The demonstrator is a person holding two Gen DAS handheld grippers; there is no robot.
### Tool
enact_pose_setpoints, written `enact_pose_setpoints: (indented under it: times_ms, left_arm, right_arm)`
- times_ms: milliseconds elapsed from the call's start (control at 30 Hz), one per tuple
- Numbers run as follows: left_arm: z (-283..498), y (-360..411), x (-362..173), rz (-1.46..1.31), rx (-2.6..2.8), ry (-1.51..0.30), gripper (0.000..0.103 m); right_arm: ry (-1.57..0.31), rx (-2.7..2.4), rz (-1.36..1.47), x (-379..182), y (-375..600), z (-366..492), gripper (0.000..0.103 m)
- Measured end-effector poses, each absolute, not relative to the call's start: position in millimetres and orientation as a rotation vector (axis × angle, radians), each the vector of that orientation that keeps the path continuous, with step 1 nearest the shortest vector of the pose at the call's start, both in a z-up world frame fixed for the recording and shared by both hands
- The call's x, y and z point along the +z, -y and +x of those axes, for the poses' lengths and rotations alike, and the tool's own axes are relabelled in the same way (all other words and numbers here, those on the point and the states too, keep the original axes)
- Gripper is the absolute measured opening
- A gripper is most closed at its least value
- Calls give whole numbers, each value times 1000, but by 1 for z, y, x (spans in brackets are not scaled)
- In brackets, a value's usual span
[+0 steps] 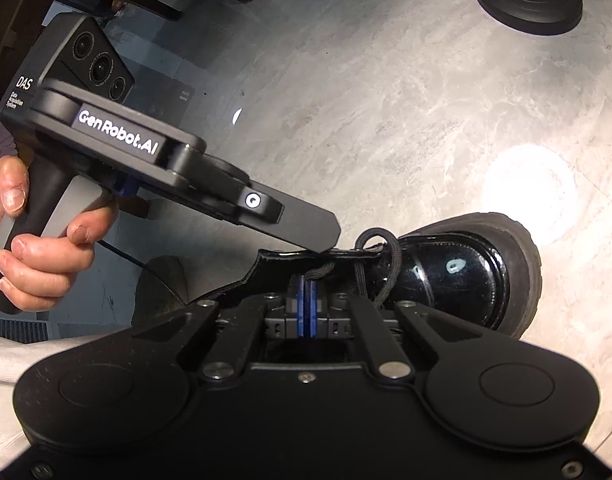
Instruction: Lace up shoes with both hands
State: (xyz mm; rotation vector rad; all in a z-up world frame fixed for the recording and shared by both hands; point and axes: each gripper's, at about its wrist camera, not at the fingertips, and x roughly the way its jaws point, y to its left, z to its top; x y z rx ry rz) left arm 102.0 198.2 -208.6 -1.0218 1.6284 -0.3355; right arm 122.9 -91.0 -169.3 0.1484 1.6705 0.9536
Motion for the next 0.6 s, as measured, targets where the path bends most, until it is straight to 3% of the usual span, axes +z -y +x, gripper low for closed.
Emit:
enact_pose_setpoints:
  times_ms: [200, 433, 567, 600]
  left_arm:
    - [96, -202, -216, -1053, -239, -1652, 42]
    - [100, -200, -214, -1016, -226, -1637, 43]
    - [94, -197, -222, -1037, -188, -1647, 37]
    - [92, -196, -223, -1039, -173, -1633, 23]
  right_arm:
    - [-1672, 955, 153, -167, 92, 123, 4]
    - [-1665, 959, 155, -165, 91, 121, 4]
    - [-1665, 959, 155, -164, 92, 118, 4]
    - [-1666, 959, 155, -164, 92, 118, 4]
